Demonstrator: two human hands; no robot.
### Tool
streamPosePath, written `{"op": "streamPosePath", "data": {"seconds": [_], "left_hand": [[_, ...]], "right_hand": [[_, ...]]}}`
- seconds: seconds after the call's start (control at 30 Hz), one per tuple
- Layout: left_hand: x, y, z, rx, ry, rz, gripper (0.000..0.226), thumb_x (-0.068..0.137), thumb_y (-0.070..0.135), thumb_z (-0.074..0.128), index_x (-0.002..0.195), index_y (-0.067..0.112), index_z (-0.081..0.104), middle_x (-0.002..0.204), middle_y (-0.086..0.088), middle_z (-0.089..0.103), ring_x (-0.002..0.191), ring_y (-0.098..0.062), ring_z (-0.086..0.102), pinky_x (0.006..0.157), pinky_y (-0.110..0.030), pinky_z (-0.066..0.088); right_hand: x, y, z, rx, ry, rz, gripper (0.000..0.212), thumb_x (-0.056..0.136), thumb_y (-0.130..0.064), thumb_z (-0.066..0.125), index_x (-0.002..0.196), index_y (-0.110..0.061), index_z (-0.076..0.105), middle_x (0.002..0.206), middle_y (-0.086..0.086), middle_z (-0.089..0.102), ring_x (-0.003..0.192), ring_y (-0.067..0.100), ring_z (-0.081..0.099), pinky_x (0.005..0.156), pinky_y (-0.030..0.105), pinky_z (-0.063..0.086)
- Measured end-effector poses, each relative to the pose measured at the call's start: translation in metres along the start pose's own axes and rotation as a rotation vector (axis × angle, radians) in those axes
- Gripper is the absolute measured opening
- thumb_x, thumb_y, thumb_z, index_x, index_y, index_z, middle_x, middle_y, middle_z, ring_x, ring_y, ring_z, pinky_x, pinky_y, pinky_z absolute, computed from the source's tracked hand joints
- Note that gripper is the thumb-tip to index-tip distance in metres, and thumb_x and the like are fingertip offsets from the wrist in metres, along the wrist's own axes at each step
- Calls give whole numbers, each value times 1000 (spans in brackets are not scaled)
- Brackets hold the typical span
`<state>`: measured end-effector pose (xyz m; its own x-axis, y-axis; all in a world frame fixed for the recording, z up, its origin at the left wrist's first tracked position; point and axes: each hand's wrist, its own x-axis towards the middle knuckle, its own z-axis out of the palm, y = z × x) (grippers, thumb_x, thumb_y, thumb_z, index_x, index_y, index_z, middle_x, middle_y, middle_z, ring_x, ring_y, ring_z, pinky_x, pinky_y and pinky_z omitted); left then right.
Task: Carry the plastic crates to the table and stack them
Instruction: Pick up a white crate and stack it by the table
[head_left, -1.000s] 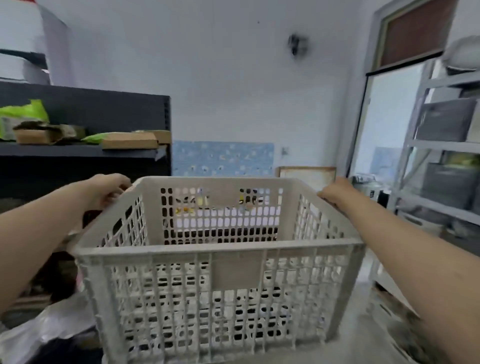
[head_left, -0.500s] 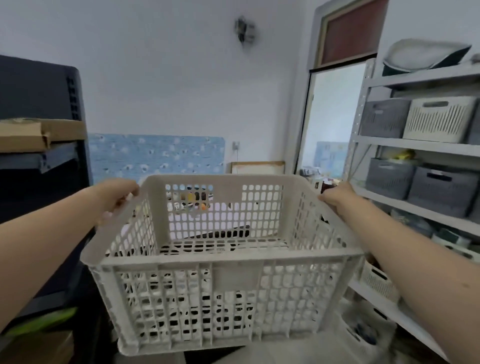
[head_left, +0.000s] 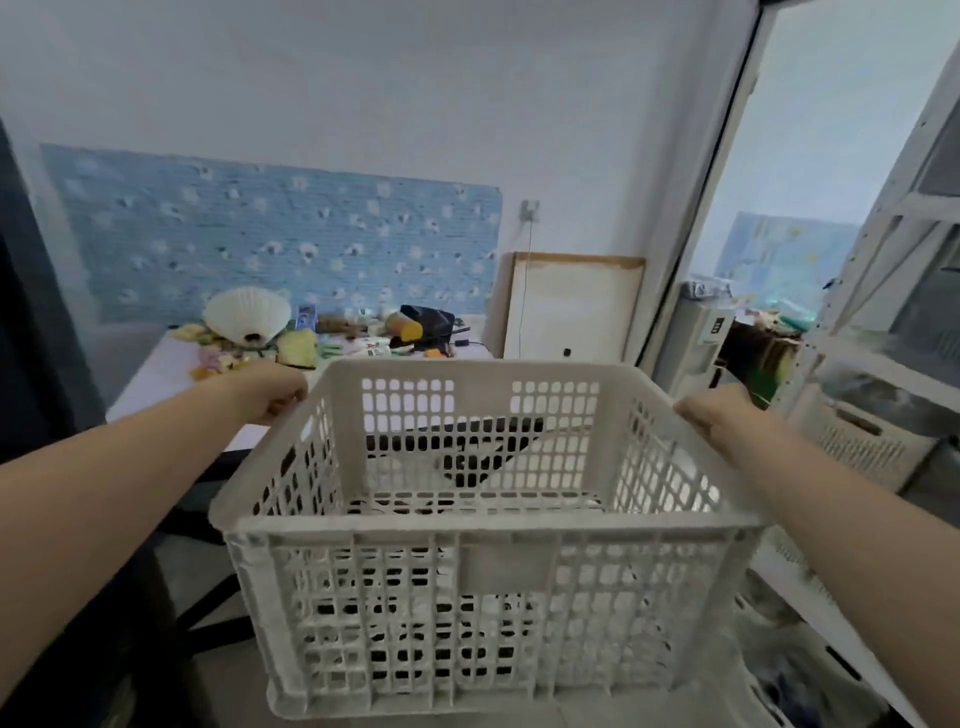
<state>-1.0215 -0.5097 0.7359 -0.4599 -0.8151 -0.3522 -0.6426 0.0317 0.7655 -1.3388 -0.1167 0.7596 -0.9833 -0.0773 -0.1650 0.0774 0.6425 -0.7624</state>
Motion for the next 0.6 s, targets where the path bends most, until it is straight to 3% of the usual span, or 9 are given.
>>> {"op": "streamPosePath", "data": {"seconds": [0.1, 0.17, 0.27, 0.33, 0.43, 0.53, 0.6], "left_hand": [[50, 2, 38, -16, -10, -81, 15, 88, 2, 52, 75, 7, 45, 65, -13, 45, 51, -22, 41, 50, -25, 38], [87, 5, 63, -33, 5, -122, 7, 88, 3, 55, 83, 3, 51, 72, -15, 52, 57, -23, 49, 52, -29, 45], [132, -2, 98, -25, -13, -200, 18, 90, 4, 52, 74, 7, 45, 62, -10, 40, 51, -21, 39, 53, -29, 42], [162, -16, 120, -35, -22, -253, 23, 92, 3, 49, 69, 7, 44, 60, -10, 40, 50, -21, 38, 54, -29, 40], [203, -39, 147, -38, -23, -341, 20, 92, 3, 47, 73, 2, 53, 66, -16, 55, 57, -28, 55, 57, -34, 50], [256, -59, 171, -25, -57, -407, 23, 89, 0, 44, 68, 9, 42, 54, -8, 41, 45, -21, 39, 63, -35, 44], [284, -65, 186, -24, -61, -452, 29, 90, -4, 41, 64, 8, 39, 45, -5, 38, 34, -17, 36, 52, -32, 49]], "right_hand": [[83, 9, 47, -52, 9, -45, 21, 76, -8, 69, 79, -4, 49, 73, 17, 51, 56, 23, 49, 51, 30, 39], [150, 20, 82, -60, -66, -31, 23, 71, -18, 70, 79, -3, 55, 74, 16, 54, 58, 23, 48, 55, 31, 40], [220, 38, 137, -136, -139, -2, 27, 76, -31, 67, 85, -8, 58, 85, 15, 59, 68, 26, 53, 65, 34, 50], [243, 41, 170, -172, -154, 23, 24, 81, -30, 65, 83, -7, 57, 85, 15, 59, 73, 27, 54, 72, 35, 51], [278, 49, 222, -199, -206, 65, 21, 84, -24, 63, 79, -6, 56, 83, 14, 58, 75, 26, 54, 75, 31, 49], [326, 66, 281, -253, -300, 147, 15, 87, -8, 57, 76, -2, 50, 87, 14, 55, 79, 25, 52, 78, 29, 43], [361, 86, 322, -285, -306, 189, 11, 78, -5, 64, 79, 0, 54, 88, 14, 61, 79, 28, 60, 79, 35, 51]]}}
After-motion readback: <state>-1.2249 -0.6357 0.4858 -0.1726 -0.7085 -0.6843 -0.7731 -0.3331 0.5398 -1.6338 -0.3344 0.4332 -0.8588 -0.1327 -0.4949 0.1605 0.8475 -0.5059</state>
